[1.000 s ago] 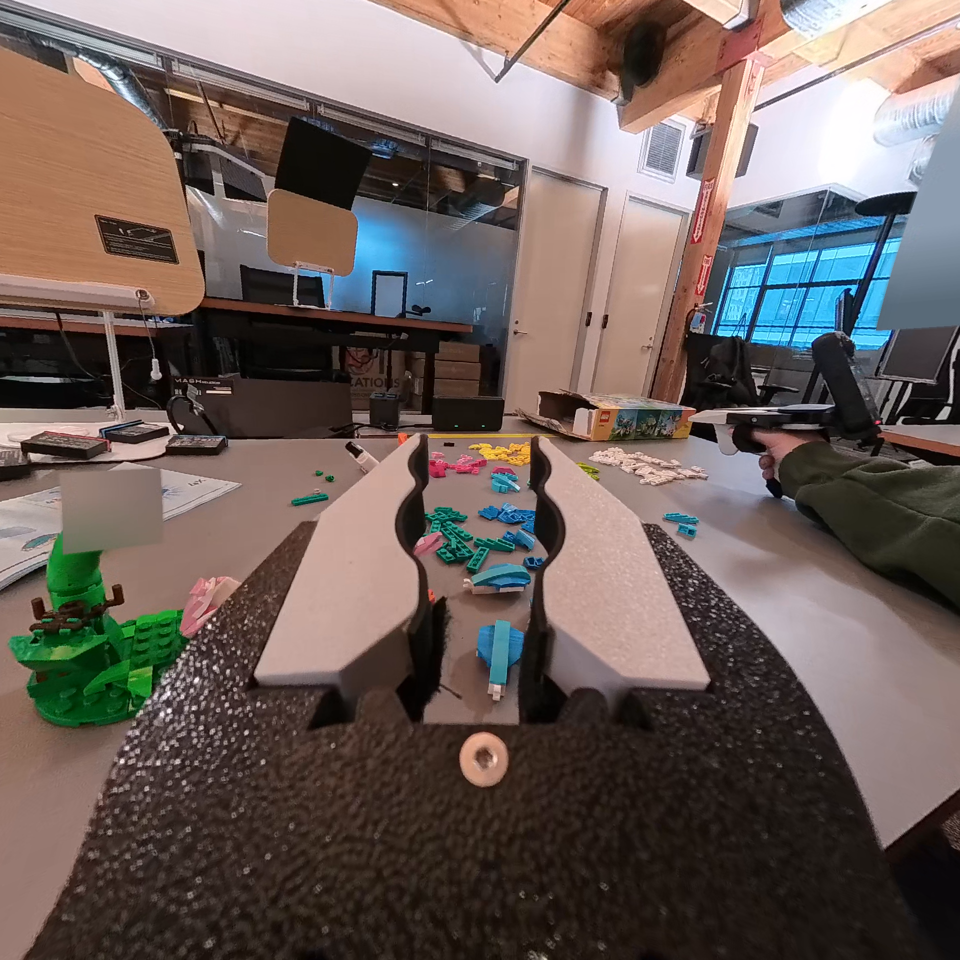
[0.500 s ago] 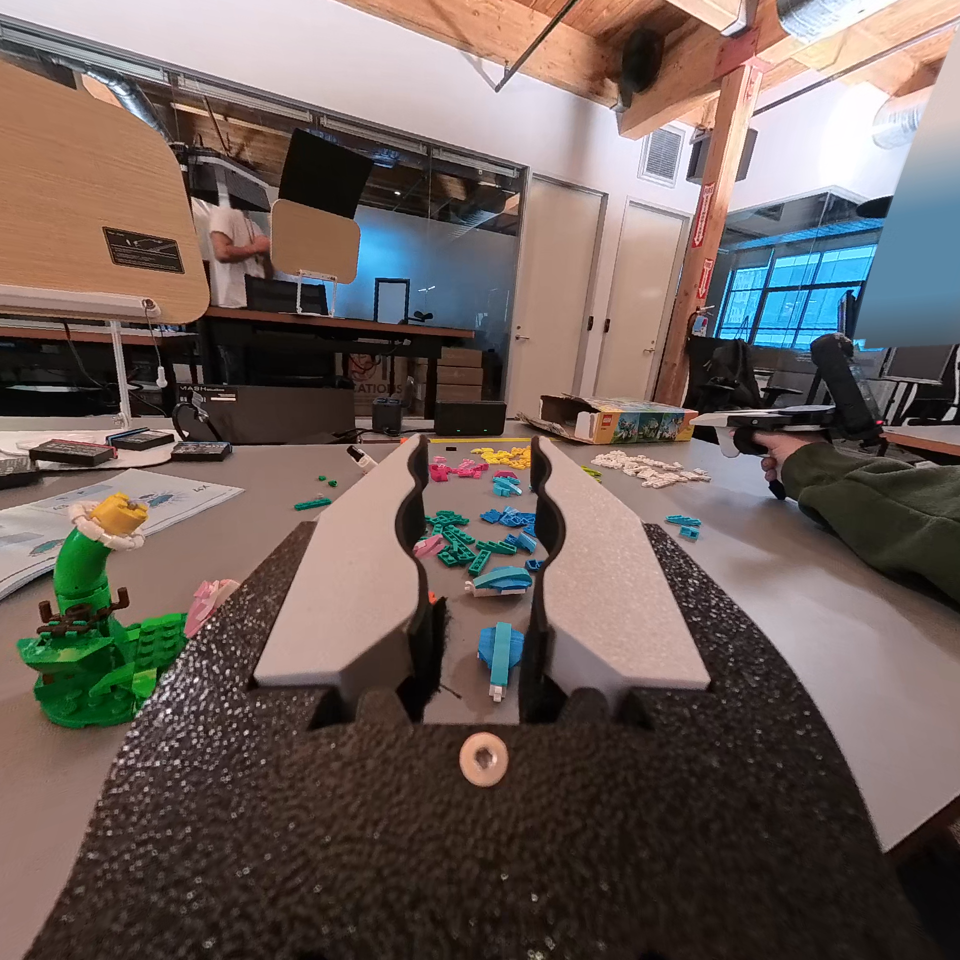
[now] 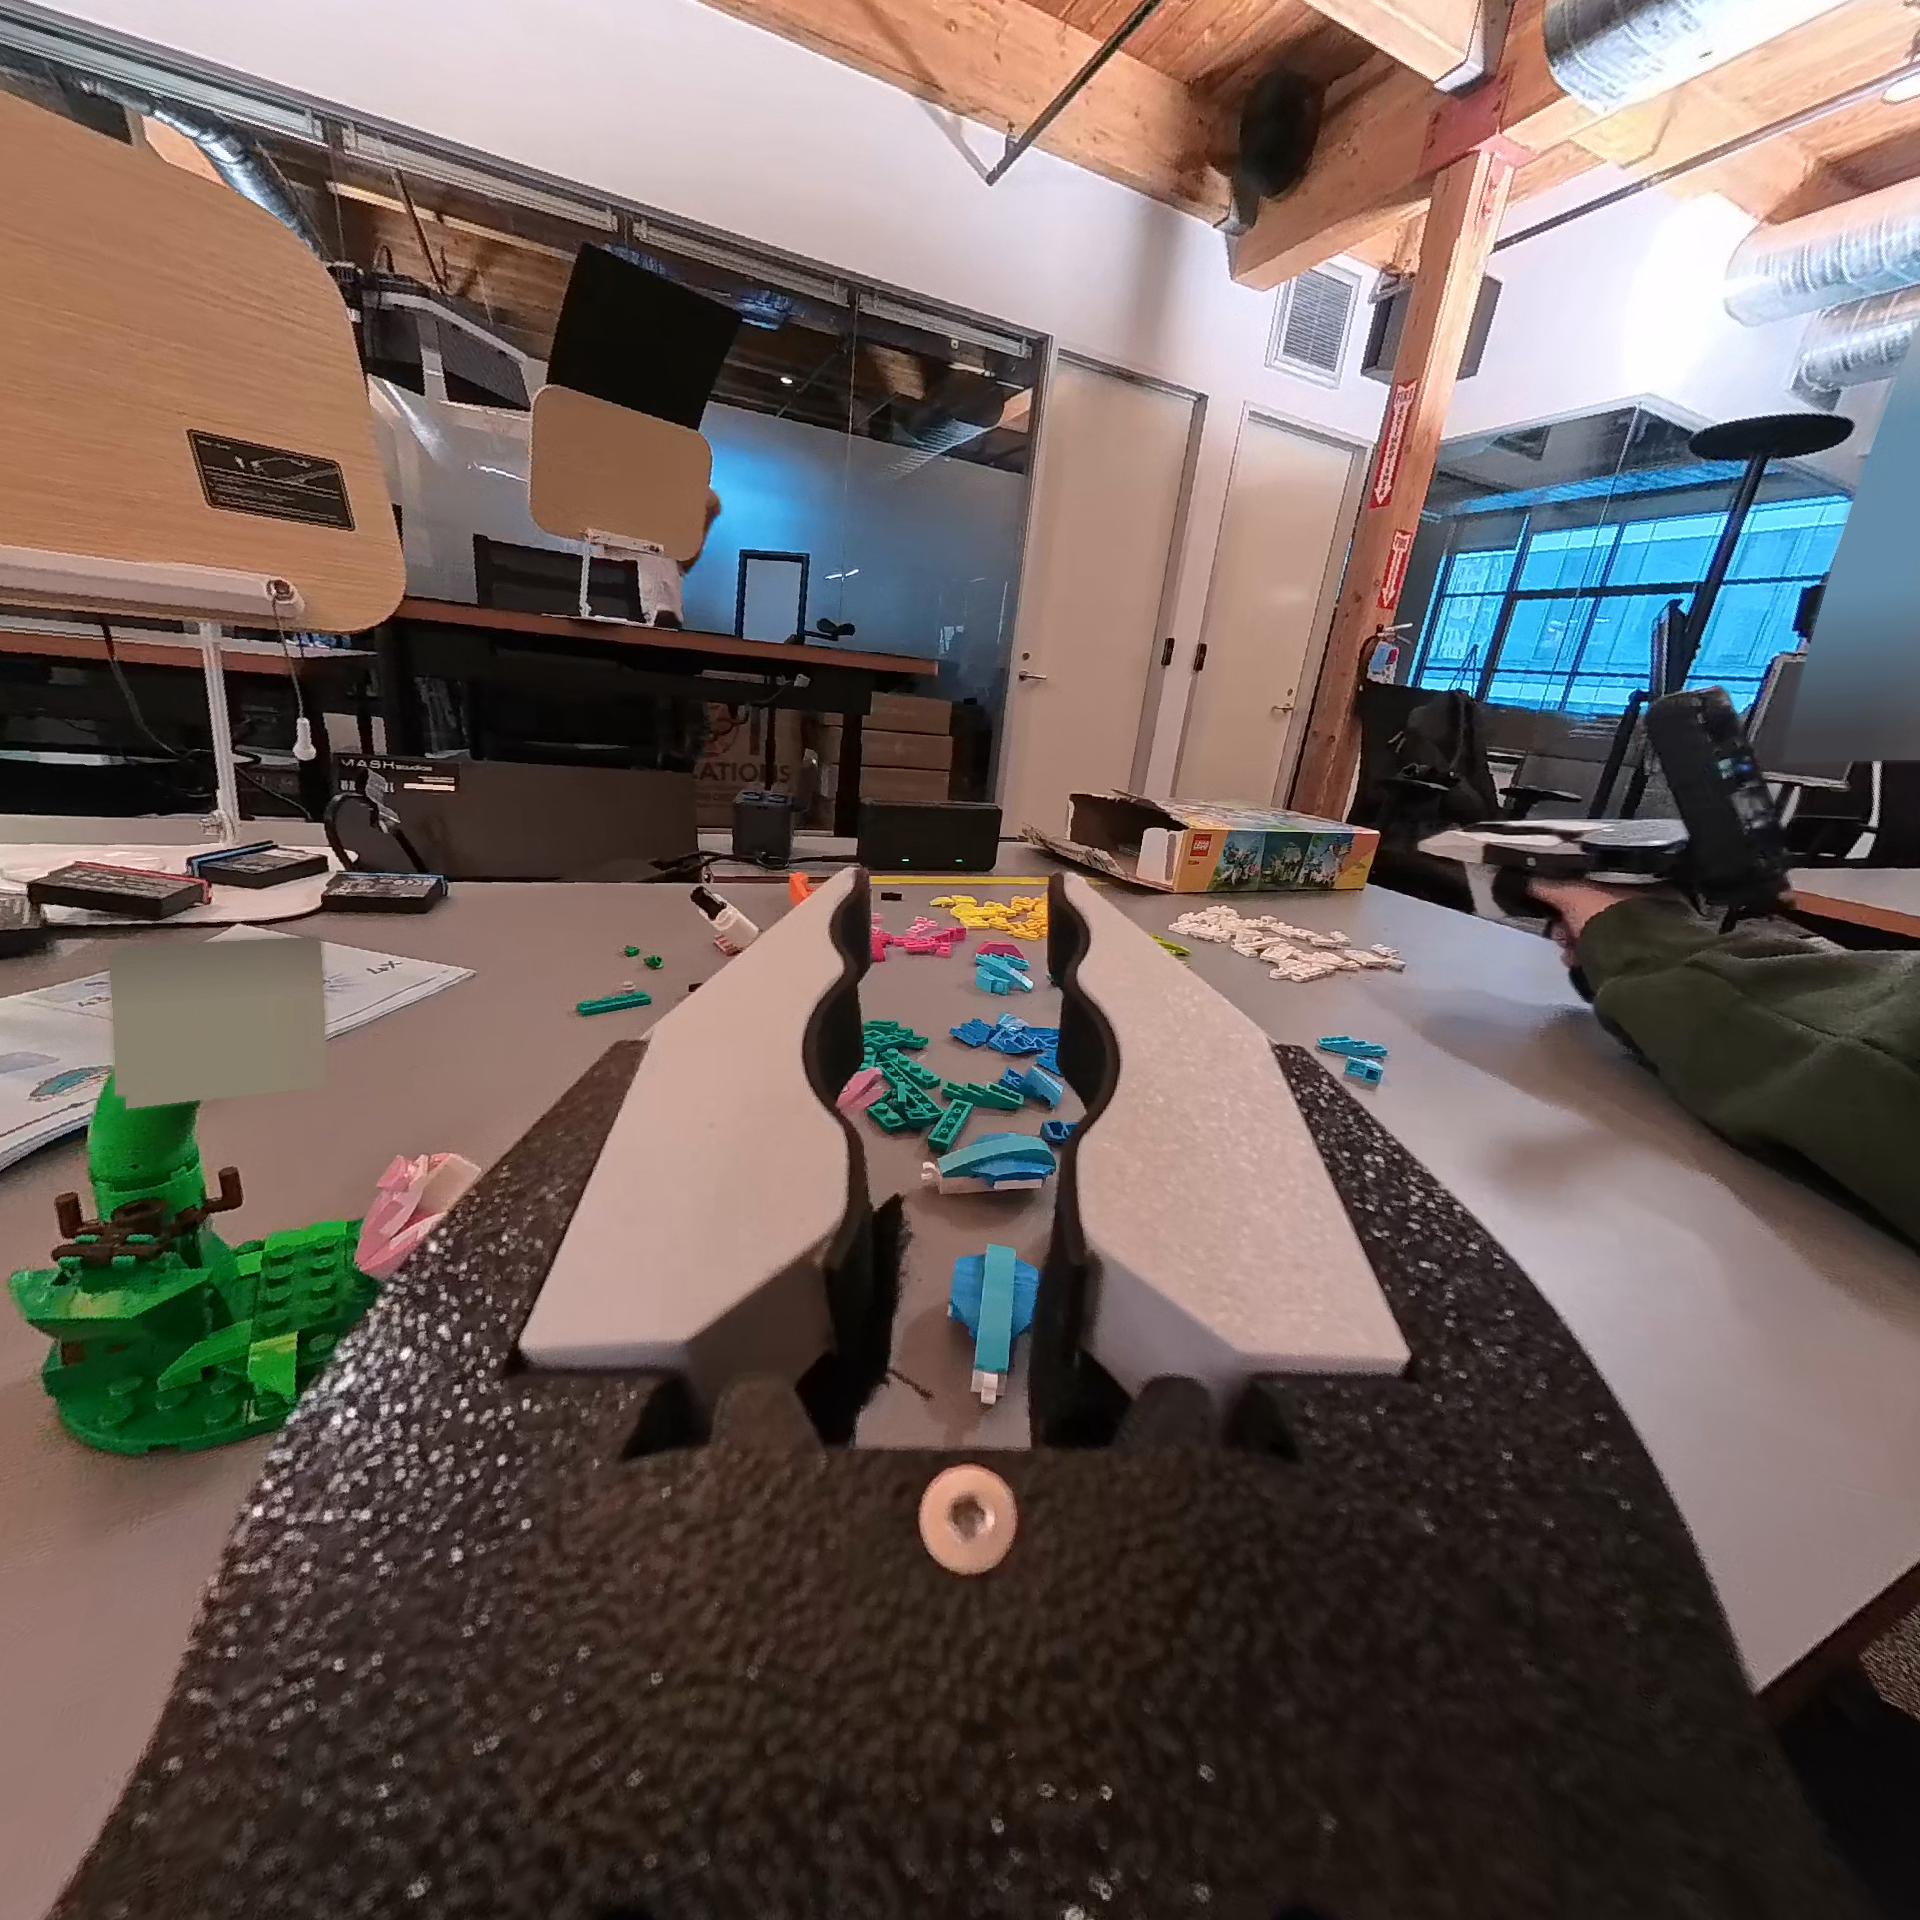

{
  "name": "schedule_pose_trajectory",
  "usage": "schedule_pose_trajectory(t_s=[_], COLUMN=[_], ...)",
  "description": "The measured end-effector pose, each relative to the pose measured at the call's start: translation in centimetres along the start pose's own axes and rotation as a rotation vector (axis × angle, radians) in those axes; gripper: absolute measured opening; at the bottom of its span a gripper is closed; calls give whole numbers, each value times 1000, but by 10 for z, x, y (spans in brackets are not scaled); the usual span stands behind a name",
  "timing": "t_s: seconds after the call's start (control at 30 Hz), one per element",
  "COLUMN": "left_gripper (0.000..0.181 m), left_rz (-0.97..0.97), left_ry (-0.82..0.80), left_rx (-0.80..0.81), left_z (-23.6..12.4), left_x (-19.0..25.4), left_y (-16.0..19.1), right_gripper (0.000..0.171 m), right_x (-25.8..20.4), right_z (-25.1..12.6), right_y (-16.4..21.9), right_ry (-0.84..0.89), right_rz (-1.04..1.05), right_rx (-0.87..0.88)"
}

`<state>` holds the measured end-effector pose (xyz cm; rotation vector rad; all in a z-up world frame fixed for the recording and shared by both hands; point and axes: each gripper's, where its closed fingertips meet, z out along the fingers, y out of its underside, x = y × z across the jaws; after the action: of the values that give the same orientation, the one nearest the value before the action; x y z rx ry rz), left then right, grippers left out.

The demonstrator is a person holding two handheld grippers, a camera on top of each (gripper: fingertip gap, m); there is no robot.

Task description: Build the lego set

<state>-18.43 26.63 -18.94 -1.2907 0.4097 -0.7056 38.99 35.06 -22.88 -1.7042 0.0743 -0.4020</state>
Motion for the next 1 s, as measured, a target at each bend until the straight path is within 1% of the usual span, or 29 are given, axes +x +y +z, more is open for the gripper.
schedule_pose_trajectory(t_s=[0.1, 0.23, 0.3, 0.33, 0.47, 0.57, 0.7, 0.87, 1.0], left_gripper=[31, 31, 31, 31, 31, 31, 31, 31, 31], left_rz=[-6, -18, -21, -21, -21, -21, -23, -21, -20], left_ry=[3, 5, 5, 5, 7, 8, 10, 13, 15], left_rx=[0, -1, -1, -2, -3, -4, -5, -6, -7], left_z=[0, 0, 0, 0, 0, 0, 0, 0, 0], left_x=[0, -1, -2, -1, -1, -1, -1, -1, 0], left_y=[0, 0, 0, 0, 0, 0, 1, 1, 1], right_gripper=[27, 26, 21, 20, 18, 18, 17, 15, 12], right_x=[2, -15, -27, -33, -44, -47, -48, -71, -86], right_z=[-1, 0, -1, -2, -1, 1, 4, 5, 6], right_y=[11, 32, 39, 42, 55, 59, 53, 45, 49], right_ry=[-73, -220, -277, -299, -289, -277, -275, -383, -466], right_rz=[11, 103, 154, 165, 118, 107, 92, -4, -56], right_rx=[-54, -200, -269, -306, -399, -423, -386, -336, -363])
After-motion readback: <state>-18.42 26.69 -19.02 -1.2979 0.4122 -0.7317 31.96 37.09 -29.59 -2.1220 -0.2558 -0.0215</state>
